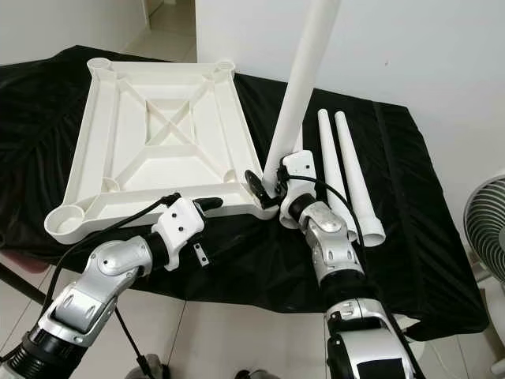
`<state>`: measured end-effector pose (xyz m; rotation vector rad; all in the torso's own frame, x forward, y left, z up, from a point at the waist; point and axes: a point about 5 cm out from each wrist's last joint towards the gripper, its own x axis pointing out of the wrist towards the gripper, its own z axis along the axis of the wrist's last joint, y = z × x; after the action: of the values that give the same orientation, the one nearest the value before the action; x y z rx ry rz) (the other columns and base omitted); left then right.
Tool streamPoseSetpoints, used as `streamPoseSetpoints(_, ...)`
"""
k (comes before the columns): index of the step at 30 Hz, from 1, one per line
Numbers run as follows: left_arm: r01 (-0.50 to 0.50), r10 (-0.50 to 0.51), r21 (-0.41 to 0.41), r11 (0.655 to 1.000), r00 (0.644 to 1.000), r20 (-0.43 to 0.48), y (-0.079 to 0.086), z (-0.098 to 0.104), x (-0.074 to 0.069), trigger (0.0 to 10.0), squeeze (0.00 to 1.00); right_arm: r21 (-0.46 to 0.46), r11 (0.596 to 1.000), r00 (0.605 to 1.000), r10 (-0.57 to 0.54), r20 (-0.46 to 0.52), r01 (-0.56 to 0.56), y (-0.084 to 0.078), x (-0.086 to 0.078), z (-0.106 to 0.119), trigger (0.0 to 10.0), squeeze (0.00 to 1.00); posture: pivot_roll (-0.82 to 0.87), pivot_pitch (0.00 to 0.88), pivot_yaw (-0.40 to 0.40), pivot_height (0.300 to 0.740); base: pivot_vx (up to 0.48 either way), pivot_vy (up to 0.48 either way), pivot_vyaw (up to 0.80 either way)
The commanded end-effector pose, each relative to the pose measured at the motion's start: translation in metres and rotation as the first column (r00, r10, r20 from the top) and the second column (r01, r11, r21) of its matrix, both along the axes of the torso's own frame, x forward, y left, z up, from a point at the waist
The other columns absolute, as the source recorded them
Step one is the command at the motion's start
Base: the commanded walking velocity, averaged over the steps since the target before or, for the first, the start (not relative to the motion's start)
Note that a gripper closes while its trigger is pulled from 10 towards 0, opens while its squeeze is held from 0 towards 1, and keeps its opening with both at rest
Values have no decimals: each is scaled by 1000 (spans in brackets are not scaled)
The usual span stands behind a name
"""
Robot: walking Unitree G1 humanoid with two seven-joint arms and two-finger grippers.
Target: Building children table
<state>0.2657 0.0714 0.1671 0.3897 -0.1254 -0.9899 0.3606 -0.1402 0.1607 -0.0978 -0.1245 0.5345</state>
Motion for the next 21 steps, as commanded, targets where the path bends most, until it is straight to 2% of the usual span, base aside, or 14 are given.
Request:
streamPoseSetpoints(1, 24, -24, 11, 1000, 1000, -10, -2, -1, -1, 10000, 0, -19, 1000, 1000, 25, -7, -25, 1, 2, -1, 10000, 0, 213, 69, -70, 740, 0, 0, 0)
streamPoseSetpoints(3, 22, -22, 12, 1000, 1000, -9, -1, -1, 0, 10000, 0, -17, 999, 999, 30, -13, -30, 1, 3, -1, 9961, 0, 215, 71, -70, 740, 0, 0, 0)
streamPoseSetpoints(4, 19, -19, 14, 1000, 1000, -9, 0, 0, 0, 10000, 0, -17, 999, 999, 38, -17, -39, 1, 4, -2, 8863, 0, 217, 72, -70, 740, 0, 0, 0)
streamPoseSetpoints(5, 19, -19, 14, 1000, 1000, -9, 0, 0, 0, 10000, 0, -17, 999, 999, 38, -17, -39, 1, 4, -2, 8863, 0, 217, 72, -70, 740, 0, 0, 0)
streamPoseSetpoints(6, 17, -17, 14, 1000, 1000, -8, 0, 0, 0, 10000, 0, -16, 999, 999, 46, -19, -46, 1, 4, -2, 3333, 0, 219, 73, -71, 740, 0, 0, 0)
streamPoseSetpoints(7, 17, -17, 14, 1000, 1000, -8, 0, 0, 0, 10000, 0, -16, 999, 999, 46, -19, -46, 1, 4, -2, 3333, 0, 219, 73, -71, 740, 0, 0, 0)
streamPoseSetpoints(8, 13, -13, 16, 1000, 1000, -7, 1, 0, 1, 10000, 0, -8, 998, 998, 59, -28, -59, 1, 4, -3, 0, 0, 224, 76, -70, 740, 0, 0, 0)
streamPoseSetpoints(14, 7, -7, 16, 1000, 1000, -8, 3, 1, 0, 10000, 0, 12, 998, 997, 60, -46, -60, 0, 4, -6, 0, 0, 225, 77, -67, 740, 0, 0, 0)
streamPoseSetpoints(21, 8, -7, 17, 1000, 1000, -10, 3, 0, 1, 10000, 0, 60, 998, 998, 12, -58, -8, 2, 5, -9, 0, 0, 219, 80, -67, 740, 0, 0, 0)
